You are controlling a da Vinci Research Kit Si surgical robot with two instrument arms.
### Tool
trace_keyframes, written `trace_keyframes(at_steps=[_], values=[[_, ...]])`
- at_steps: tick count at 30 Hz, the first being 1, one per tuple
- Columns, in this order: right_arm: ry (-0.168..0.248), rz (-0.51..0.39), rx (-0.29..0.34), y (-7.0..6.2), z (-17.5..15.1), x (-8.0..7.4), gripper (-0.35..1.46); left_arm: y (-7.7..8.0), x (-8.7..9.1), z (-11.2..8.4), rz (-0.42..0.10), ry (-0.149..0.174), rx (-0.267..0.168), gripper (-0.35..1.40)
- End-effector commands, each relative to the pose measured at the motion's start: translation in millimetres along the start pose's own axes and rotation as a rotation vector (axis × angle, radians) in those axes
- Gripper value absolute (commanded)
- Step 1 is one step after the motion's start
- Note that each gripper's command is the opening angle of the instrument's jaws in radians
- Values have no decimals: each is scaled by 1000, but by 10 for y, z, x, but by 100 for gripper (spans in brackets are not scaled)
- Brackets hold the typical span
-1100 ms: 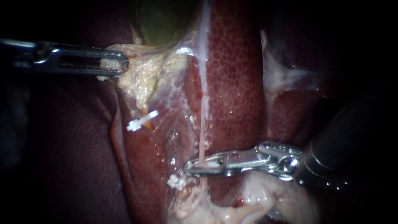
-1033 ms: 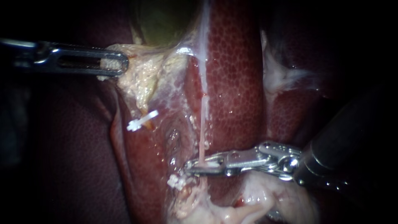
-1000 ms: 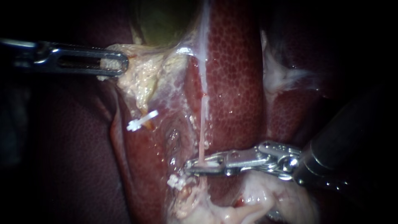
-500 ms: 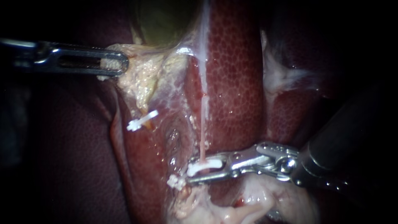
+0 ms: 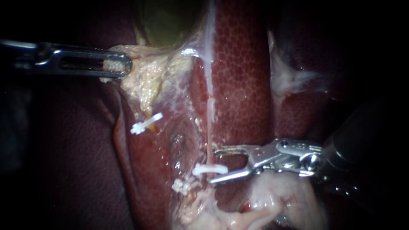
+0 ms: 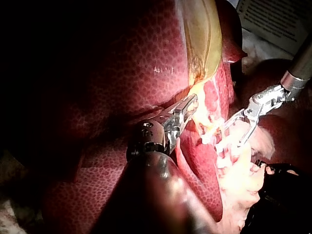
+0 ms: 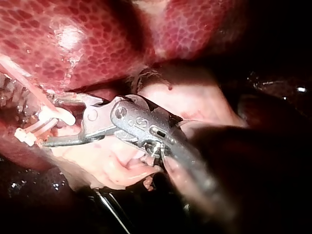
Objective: Going back first clip right tube
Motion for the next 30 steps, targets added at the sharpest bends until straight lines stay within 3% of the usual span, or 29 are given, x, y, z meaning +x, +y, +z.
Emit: trace_keyframes(at_steps=[1,11,19,23,30], values=[[1,-11,2,0,-4,3,60,0,0,0,0,0,1,-35],[15,-97,-5,-12,-48,59,60,-1,-1,0,0,0,0,-35],[56,-153,10,-27,-77,107,60,-1,-1,1,0,0,0,-35],[57,-164,5,-31,-84,117,60,-1,-1,3,0,-1,-1,-35],[55,-181,6,-31,-86,116,60,-1,7,15,3,-8,-12,-35]])
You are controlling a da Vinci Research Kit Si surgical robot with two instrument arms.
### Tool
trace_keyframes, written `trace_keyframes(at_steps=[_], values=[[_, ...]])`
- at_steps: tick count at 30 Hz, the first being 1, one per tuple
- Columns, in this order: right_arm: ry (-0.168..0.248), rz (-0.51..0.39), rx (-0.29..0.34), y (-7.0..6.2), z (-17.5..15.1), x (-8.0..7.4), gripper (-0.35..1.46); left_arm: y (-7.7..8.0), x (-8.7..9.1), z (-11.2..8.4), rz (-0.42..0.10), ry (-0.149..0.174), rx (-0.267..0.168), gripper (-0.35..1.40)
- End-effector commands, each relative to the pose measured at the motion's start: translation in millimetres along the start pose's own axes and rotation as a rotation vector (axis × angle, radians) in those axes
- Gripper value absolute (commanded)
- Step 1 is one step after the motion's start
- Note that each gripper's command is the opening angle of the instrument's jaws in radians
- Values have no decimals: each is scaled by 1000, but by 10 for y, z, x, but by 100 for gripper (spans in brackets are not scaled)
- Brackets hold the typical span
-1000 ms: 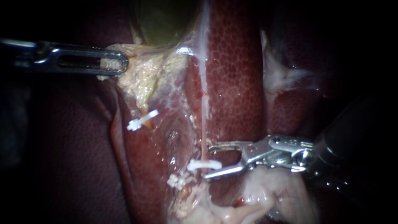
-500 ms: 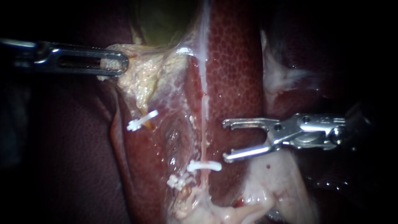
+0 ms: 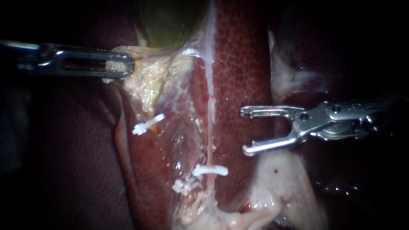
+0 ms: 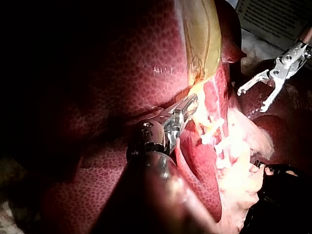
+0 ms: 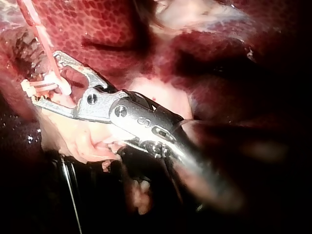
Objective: Going back first clip right tube
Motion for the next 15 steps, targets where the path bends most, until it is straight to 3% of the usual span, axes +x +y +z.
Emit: trace_keyframes(at_steps=[1,6,15], values=[[0,-6,1,0,0,0,60,1,1,2,2,0,-1,-35],[-1,-7,2,0,-1,-1,60,5,12,20,8,-1,8,-35],[-3,-13,4,-1,-4,-2,60,8,41,79,26,39,24,-35]])
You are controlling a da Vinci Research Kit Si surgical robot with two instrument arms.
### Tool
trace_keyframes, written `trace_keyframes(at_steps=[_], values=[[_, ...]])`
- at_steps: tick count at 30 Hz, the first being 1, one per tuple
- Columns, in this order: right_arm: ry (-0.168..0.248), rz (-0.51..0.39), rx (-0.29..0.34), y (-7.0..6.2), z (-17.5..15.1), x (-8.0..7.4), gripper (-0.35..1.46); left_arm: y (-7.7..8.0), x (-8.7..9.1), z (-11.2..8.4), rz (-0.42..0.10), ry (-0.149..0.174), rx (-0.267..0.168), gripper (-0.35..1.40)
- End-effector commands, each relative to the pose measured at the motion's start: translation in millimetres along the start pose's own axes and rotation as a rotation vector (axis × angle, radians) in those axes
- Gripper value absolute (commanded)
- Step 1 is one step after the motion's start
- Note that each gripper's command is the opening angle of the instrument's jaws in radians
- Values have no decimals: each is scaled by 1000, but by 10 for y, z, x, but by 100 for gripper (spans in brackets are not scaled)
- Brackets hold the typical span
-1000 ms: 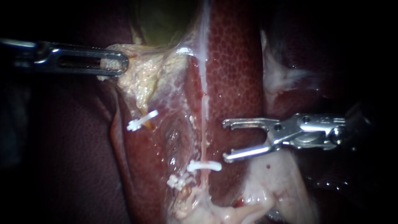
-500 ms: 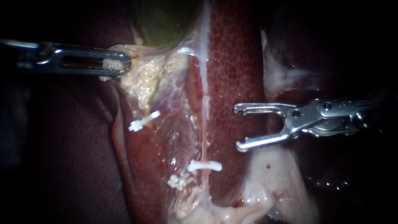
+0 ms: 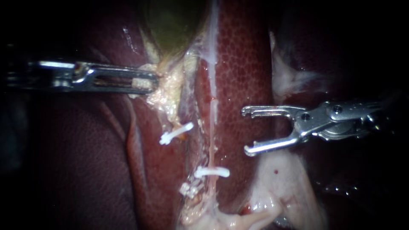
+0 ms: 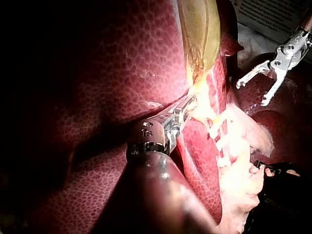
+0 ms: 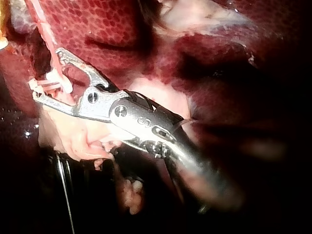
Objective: Going back first clip right tube
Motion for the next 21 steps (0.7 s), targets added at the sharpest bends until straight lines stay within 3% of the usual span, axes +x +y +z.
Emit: trace_keyframes(at_steps=[1,6,21], values=[[0,0,-1,0,0,0,60,0,2,4,0,1,1,-35],[-1,-1,0,0,-1,0,60,-3,6,18,4,12,6,-35],[-1,2,0,0,-2,4,60,-5,5,23,4,12,5,-35]])
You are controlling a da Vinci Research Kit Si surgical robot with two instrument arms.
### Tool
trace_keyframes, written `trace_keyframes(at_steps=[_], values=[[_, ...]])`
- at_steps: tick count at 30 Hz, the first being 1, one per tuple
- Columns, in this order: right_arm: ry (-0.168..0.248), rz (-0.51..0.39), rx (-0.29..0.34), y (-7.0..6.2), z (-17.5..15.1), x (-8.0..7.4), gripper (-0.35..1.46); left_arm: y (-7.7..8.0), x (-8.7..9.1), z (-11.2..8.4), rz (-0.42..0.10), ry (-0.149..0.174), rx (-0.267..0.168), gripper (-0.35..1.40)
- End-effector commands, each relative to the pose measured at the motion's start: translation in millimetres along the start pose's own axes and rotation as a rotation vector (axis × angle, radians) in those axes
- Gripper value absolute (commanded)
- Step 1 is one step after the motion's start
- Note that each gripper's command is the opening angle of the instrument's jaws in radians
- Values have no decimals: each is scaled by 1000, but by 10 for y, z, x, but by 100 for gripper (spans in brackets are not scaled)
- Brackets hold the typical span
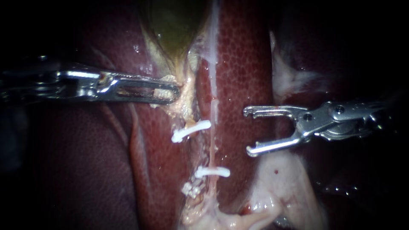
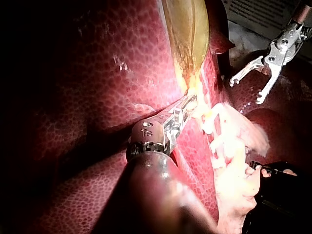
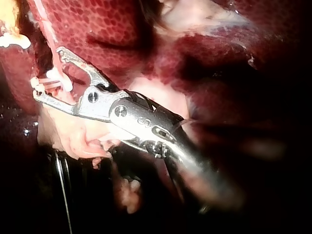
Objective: Going back first clip right tube
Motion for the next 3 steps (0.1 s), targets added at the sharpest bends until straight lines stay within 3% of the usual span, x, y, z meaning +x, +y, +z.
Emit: trace_keyframes(at_steps=[1,3], values=[[0,1,0,1,0,1,60,0,0,0,0,0,0,-35],[-1,1,1,1,-1,1,60,0,0,0,0,0,0,-35]])
